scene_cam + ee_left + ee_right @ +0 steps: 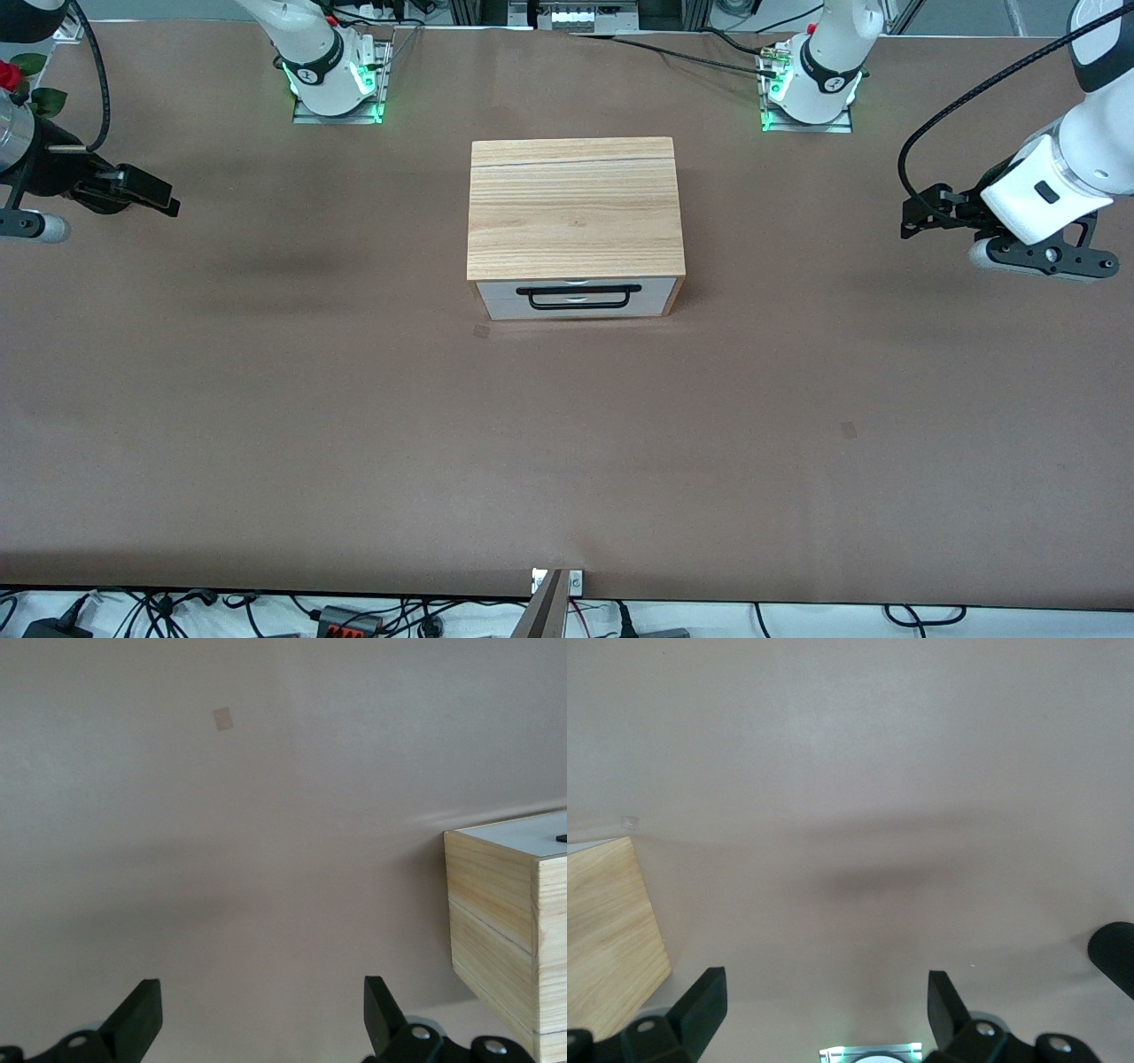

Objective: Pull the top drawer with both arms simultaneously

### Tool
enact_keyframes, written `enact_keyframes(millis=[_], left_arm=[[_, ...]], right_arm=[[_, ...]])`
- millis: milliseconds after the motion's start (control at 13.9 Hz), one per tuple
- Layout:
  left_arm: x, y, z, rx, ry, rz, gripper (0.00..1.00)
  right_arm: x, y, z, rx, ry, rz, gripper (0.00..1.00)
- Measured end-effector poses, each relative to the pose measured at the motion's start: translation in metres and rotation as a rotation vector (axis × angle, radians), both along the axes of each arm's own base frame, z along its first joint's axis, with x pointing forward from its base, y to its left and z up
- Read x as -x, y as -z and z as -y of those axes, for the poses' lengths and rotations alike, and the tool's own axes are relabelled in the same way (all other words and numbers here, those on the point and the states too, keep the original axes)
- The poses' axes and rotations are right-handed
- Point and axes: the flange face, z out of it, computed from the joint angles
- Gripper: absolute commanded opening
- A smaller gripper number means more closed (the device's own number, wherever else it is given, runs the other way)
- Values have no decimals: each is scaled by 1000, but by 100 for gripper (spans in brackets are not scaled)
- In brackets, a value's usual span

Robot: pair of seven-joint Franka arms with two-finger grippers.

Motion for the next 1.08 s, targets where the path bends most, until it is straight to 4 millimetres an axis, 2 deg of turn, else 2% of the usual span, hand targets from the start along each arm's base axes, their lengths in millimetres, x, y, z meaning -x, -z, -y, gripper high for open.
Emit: enact_keyframes(millis=[575, 790, 934, 1078], left_arm=[[-1, 5, 0, 19, -6, -18, 100], [-7, 21, 6, 39, -2, -47, 100], [-12, 32, 20, 160, -18, -73, 100], [-23, 54, 31, 291, -52, -109, 100]], right_arm=[[0, 2, 0, 0, -1, -5, 100], [-4, 10, -5, -15, -6, -22, 100], [-7, 21, -15, -72, -6, -52, 100], [-13, 41, -26, -139, -15, -103, 100]])
